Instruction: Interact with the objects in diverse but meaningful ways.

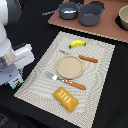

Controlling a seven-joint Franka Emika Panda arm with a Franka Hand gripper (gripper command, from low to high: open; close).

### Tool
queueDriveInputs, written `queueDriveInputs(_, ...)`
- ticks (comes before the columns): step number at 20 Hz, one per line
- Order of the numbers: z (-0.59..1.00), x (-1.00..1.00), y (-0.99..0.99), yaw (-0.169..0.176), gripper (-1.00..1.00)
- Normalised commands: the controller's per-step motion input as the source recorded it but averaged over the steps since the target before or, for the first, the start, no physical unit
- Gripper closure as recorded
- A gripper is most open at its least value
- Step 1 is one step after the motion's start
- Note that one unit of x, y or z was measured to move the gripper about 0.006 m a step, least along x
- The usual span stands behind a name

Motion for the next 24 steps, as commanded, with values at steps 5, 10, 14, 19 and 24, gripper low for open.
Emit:
queueDriveInputs(5, 0.91, 0.23, -0.18, 0.027, 1.00)
queueDriveInputs(10, 0.59, 0.64, -0.21, 0.000, 1.00)
queueDriveInputs(14, 0.35, 0.89, -0.27, 0.000, 1.00)
queueDriveInputs(19, 0.02, 0.75, -0.29, -0.004, 1.00)
queueDriveInputs(24, -0.10, 0.62, -0.20, -0.002, 1.00)
